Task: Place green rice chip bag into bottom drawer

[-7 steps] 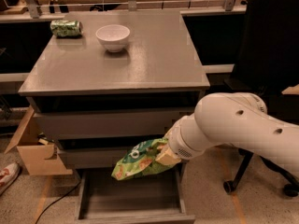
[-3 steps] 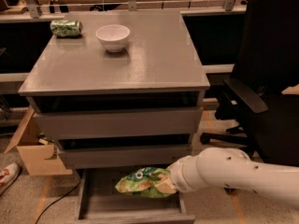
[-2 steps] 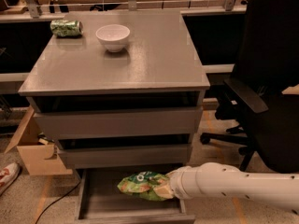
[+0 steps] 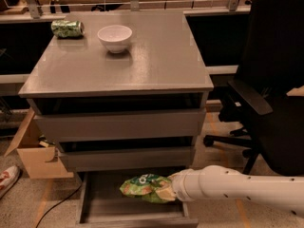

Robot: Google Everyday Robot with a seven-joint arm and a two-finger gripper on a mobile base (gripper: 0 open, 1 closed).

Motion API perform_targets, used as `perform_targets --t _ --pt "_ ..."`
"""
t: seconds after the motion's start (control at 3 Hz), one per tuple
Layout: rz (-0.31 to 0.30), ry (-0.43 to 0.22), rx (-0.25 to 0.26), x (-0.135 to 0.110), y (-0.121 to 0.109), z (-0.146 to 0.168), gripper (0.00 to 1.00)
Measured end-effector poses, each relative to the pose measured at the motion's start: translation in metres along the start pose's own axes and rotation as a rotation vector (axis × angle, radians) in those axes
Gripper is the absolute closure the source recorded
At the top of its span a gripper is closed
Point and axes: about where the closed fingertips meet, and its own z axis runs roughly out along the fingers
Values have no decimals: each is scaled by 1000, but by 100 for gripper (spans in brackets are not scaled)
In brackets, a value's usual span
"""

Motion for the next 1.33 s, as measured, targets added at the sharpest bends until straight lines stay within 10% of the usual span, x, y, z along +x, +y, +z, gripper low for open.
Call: perform_targets --t 1.33 --pt "-34 -4 -49 39 -35 160 100"
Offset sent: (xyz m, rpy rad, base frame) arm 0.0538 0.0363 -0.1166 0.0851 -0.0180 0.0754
